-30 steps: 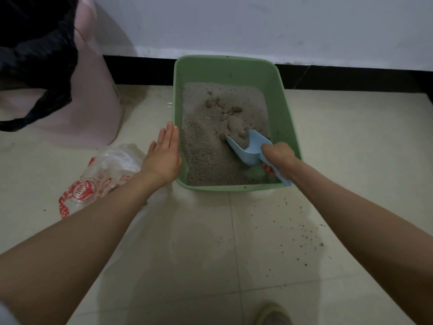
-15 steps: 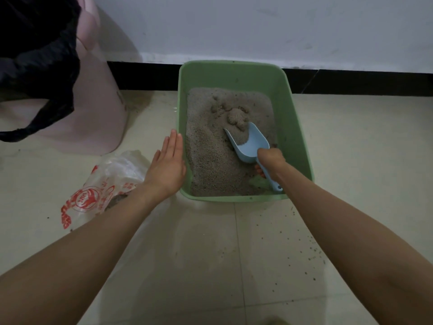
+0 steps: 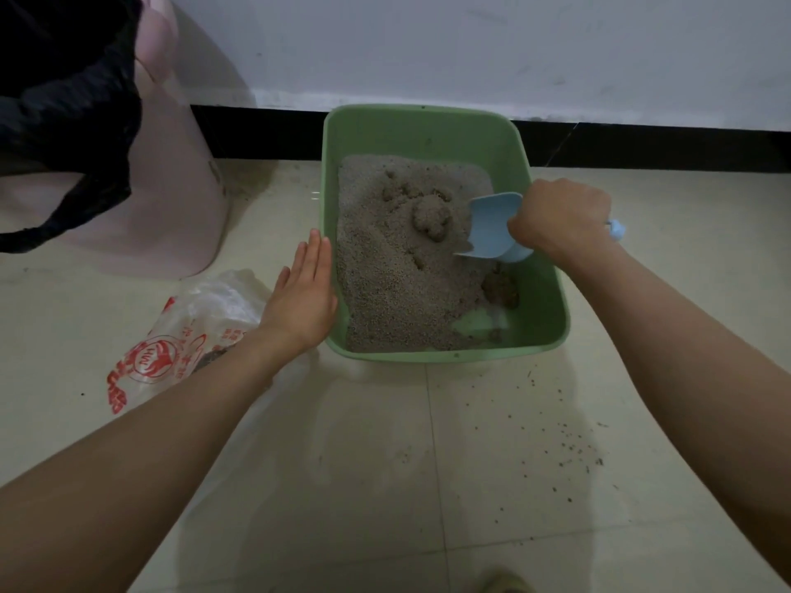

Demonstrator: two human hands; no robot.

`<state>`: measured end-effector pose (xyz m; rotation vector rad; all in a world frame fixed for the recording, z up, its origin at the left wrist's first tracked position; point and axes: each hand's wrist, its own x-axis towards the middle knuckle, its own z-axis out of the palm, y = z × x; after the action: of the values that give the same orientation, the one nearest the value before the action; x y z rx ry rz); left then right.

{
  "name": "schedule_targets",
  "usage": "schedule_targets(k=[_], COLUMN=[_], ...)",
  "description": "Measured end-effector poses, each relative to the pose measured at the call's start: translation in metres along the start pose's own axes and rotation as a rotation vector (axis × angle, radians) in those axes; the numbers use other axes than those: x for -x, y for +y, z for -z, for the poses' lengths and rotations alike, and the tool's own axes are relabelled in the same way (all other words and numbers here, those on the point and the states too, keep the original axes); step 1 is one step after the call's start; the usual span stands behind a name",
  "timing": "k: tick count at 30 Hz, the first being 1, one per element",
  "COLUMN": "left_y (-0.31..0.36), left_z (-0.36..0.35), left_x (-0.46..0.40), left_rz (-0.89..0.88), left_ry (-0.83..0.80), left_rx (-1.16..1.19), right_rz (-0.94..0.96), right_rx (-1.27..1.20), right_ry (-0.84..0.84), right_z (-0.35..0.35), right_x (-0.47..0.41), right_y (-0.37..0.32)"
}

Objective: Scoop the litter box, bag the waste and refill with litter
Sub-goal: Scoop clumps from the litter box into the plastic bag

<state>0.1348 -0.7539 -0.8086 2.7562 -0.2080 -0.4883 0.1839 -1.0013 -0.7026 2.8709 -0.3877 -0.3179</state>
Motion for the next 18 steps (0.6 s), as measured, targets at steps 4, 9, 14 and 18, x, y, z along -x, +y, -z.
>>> schedule_targets(k=[4,9,14,18], left_y=[0.001,0.002,0.003,0.0], left_z=[0.001,0.001,-0.002,-0.003], left_x=[0.0,0.001,0.002,0.002], left_rz=[0.008,0.01,0.012,-0.006], left_ry=[-0.011,-0.004,0.016,0.021], left_rx=[-0.004,-0.024,-0.025,-0.036], right_rz=[-0.018,-0.104,-0.294,-0.347], right_rx=[-0.148,-0.388,-0.912,-1.072], right_ry=[-0.107,-0.287,-0.363,-0.395], right_z=[-0.004,-0.029,-0.058,-0.073], right_x=[0.003,-0.005,-0.011,-0.016], right_y=[0.002,-0.006,-0.011,-0.03])
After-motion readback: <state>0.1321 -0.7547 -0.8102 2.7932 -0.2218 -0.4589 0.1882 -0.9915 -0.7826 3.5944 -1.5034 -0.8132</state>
